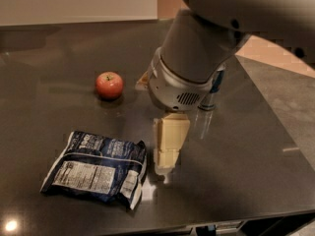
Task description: Move blue chip bag near apple
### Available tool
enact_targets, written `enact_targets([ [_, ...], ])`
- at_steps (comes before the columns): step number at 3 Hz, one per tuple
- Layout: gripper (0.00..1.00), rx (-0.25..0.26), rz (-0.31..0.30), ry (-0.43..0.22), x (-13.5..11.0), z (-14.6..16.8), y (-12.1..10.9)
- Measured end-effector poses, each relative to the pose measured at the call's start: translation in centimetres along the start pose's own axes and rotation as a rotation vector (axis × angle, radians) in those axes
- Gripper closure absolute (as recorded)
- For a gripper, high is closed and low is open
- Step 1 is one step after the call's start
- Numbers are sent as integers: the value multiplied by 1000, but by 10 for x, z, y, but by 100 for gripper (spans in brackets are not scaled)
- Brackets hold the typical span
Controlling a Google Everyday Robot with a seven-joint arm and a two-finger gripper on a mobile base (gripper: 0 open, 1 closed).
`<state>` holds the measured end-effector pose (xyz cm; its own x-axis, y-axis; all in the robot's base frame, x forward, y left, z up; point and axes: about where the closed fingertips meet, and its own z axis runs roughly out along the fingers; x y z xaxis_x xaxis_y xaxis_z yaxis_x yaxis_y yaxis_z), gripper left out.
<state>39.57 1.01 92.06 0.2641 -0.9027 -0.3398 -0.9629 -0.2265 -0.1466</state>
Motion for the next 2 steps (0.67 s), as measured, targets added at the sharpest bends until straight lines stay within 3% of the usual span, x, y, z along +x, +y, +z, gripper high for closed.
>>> enact_targets([
  [2, 0, -63, -71, 1, -21, 51, 14],
])
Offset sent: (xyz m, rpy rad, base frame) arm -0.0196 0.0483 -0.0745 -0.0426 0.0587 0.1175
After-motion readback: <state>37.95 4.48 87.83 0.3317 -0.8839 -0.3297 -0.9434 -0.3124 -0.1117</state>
